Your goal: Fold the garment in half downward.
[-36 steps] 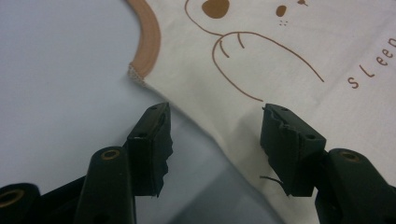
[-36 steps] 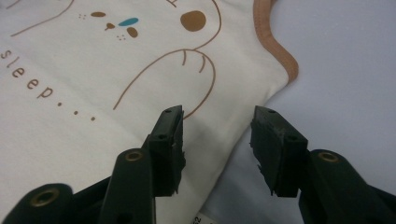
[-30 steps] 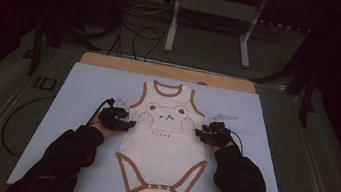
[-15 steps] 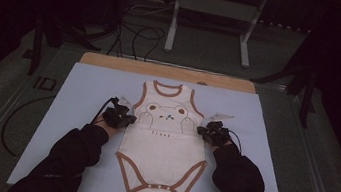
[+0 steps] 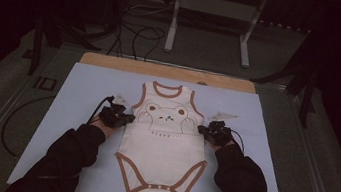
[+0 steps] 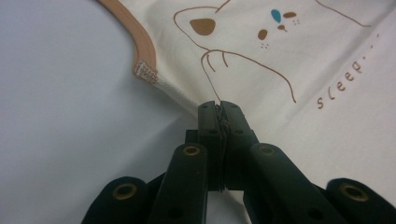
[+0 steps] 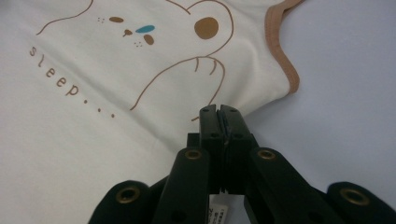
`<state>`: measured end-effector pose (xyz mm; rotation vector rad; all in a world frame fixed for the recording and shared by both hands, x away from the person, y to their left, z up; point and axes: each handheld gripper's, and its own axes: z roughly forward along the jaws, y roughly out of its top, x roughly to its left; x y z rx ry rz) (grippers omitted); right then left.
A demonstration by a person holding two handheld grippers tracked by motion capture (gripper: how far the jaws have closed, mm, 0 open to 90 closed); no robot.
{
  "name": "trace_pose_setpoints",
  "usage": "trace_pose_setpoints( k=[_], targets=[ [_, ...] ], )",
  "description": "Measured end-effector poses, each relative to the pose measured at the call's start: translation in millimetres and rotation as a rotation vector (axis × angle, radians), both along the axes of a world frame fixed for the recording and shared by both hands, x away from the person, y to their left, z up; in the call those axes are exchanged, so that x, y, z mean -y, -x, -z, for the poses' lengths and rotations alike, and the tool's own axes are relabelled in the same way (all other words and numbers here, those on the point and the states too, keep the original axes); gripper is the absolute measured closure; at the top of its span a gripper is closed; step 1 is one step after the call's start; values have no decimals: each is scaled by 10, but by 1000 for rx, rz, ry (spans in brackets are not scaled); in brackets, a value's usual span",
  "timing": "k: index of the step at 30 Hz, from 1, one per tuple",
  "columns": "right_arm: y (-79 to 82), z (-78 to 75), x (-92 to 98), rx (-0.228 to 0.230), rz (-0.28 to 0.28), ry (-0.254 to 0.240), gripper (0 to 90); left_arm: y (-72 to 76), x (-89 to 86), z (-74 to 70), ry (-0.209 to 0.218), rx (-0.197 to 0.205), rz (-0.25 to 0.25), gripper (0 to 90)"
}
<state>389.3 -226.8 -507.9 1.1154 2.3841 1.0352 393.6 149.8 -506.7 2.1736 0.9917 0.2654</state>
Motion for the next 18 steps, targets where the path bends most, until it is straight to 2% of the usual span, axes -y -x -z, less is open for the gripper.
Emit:
trace_pose_setpoints(
  k=[4,9,18],
  targets=[
    [35,-43,16,-1,-9,-11,894,20,-12,-31,0,2,24,890],
    [91,-123,33,11,-24,-18,894,45,-21,-63,2,4,32,890],
    [210,-265,44,29,-49,-29,894,135,-61,-227,6,13,63,890]
  ],
)
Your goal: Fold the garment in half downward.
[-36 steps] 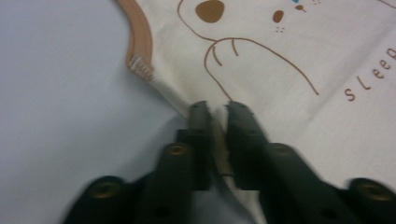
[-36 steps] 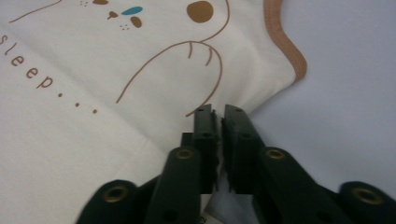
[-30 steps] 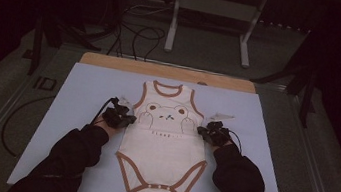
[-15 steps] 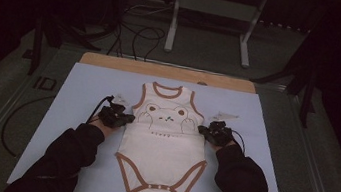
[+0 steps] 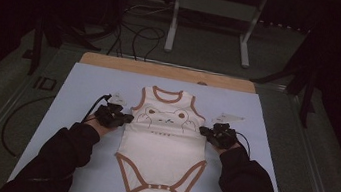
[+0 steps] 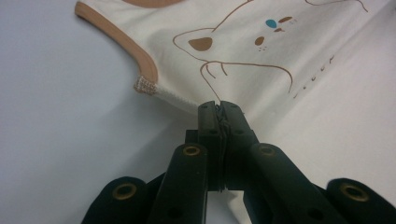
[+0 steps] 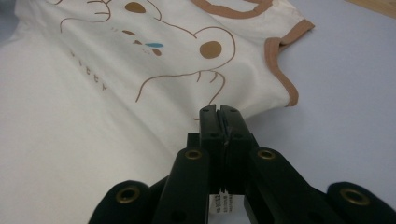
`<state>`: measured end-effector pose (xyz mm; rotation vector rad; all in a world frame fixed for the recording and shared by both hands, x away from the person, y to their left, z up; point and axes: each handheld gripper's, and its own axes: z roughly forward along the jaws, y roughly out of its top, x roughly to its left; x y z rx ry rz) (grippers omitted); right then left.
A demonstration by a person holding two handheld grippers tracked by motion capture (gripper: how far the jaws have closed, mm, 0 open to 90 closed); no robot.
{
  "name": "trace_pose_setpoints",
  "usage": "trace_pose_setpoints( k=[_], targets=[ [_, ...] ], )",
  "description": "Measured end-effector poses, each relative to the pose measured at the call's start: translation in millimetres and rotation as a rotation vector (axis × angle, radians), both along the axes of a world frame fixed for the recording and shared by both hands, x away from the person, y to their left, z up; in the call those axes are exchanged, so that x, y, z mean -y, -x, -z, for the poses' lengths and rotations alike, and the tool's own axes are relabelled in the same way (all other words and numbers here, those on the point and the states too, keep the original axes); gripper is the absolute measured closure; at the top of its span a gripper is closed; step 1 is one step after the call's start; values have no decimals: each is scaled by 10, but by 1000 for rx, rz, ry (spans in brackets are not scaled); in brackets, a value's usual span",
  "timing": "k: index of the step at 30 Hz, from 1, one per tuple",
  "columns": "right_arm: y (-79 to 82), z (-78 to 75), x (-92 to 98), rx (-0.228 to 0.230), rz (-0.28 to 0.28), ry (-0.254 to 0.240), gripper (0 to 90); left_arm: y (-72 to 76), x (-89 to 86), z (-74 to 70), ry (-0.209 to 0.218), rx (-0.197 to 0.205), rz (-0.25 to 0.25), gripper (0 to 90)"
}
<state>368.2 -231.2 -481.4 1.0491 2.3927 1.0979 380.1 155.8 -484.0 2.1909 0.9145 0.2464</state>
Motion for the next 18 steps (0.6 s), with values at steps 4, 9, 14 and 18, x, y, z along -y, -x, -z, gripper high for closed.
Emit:
trace_pose_setpoints(
  k=[4,9,14,18],
  targets=[
    [68,-49,5,0,-9,-5,894,53,-13,-46,2,0,13,890],
    [175,-114,14,10,-23,-15,894,110,-31,-85,5,3,21,890],
    [268,-155,24,13,-36,-23,894,218,-49,-152,1,4,42,890],
    [338,-179,33,13,-45,-27,894,287,-53,-193,0,8,50,889]
  ],
)
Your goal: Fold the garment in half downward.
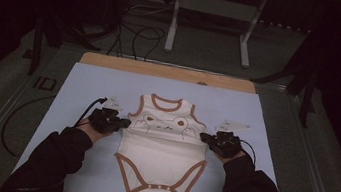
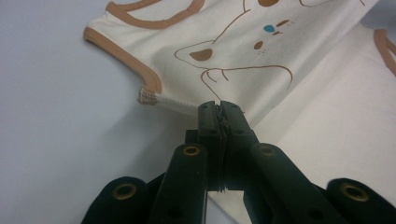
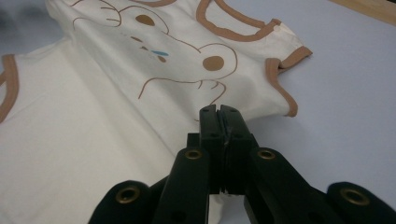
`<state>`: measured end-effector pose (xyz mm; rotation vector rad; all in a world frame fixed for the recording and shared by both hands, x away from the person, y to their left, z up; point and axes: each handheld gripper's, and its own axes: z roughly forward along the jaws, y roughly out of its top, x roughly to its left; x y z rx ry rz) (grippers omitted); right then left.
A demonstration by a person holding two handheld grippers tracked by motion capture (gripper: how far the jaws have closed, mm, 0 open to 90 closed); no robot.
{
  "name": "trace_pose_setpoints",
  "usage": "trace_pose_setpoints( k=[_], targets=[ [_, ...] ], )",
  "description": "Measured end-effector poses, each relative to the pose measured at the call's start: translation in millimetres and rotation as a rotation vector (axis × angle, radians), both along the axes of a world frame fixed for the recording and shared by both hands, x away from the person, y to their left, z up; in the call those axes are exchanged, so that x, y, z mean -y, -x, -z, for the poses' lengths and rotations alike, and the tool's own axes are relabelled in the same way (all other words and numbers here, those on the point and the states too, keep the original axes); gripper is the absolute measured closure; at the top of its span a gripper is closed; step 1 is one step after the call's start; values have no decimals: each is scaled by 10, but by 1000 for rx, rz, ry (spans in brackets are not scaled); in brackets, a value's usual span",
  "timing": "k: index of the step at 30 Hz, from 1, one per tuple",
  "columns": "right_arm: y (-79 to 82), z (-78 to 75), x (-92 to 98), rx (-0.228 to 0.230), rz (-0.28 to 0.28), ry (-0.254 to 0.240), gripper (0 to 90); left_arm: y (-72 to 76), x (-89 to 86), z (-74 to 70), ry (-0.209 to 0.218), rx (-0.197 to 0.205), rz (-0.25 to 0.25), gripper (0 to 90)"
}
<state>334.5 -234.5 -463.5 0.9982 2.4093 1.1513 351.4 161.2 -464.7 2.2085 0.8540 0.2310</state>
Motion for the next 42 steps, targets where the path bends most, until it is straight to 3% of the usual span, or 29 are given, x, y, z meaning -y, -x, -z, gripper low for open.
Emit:
trace_pose_setpoints(
  k=[9,20,35,42],
  targets=[
    [202,-46,27,8,-28,-7,894,155,-12,-47,10,14,20,889],
    [510,-89,61,1,-61,-14,894,493,-17,-115,7,26,71,889],
    [809,-71,63,-17,-92,-8,894,832,-38,-66,31,13,82,889],
    [955,-8,71,-40,-95,-4,894,950,-29,33,34,-15,100,889]
  ],
)
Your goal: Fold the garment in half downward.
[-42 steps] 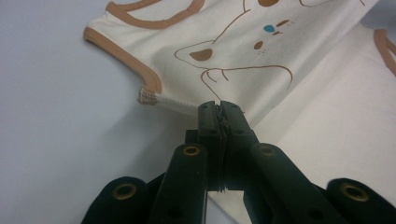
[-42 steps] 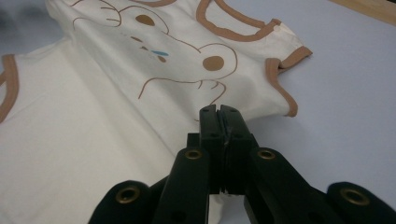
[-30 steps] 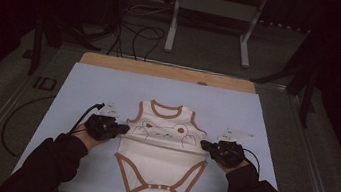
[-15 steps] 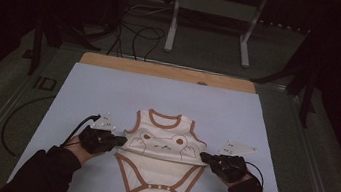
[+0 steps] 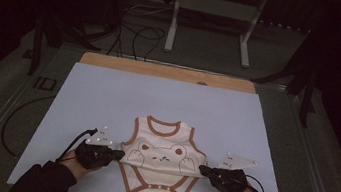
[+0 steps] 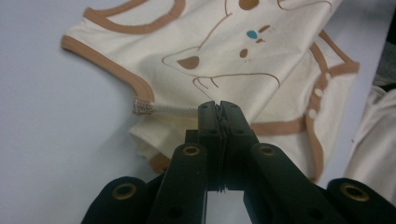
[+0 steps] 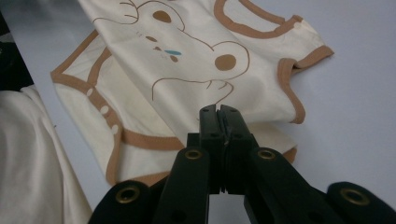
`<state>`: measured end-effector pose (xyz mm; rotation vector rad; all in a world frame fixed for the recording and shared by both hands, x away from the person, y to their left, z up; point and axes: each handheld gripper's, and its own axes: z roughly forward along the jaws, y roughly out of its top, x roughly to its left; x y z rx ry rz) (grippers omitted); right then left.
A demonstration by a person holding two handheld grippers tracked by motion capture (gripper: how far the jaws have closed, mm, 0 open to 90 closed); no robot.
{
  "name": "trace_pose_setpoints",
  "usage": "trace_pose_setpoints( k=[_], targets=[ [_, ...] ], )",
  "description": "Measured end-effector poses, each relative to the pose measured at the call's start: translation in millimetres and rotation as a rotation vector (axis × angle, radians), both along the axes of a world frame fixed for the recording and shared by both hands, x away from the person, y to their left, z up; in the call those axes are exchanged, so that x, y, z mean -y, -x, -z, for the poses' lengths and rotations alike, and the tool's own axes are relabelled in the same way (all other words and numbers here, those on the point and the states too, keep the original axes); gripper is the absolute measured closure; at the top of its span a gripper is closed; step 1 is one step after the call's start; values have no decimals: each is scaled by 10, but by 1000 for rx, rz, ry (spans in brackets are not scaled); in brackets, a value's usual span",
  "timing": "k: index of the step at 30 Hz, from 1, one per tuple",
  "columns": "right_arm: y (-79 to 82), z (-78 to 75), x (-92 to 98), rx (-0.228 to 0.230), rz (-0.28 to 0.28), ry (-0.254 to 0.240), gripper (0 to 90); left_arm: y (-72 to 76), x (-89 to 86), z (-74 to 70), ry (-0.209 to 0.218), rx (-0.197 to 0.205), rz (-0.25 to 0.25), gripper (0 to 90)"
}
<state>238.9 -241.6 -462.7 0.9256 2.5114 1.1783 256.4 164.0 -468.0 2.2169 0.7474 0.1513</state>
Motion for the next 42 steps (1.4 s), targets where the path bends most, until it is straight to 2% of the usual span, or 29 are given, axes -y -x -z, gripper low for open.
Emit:
trace_pose_setpoints(
  k=[3,12,21,28,42],
  targets=[
    [37,13,20,-8,3,-1,894,62,19,39,-10,-2,15,889],
    [136,120,38,-38,0,-7,894,153,21,106,-15,-13,20,888],
    [198,195,20,-50,-13,-10,893,183,-7,189,-16,-22,6,888],
    [225,325,15,-85,-13,-5,893,210,-17,326,-32,-41,12,887],
    [265,438,12,-117,-24,14,892,258,-10,438,-34,-53,26,885]
  ],
)
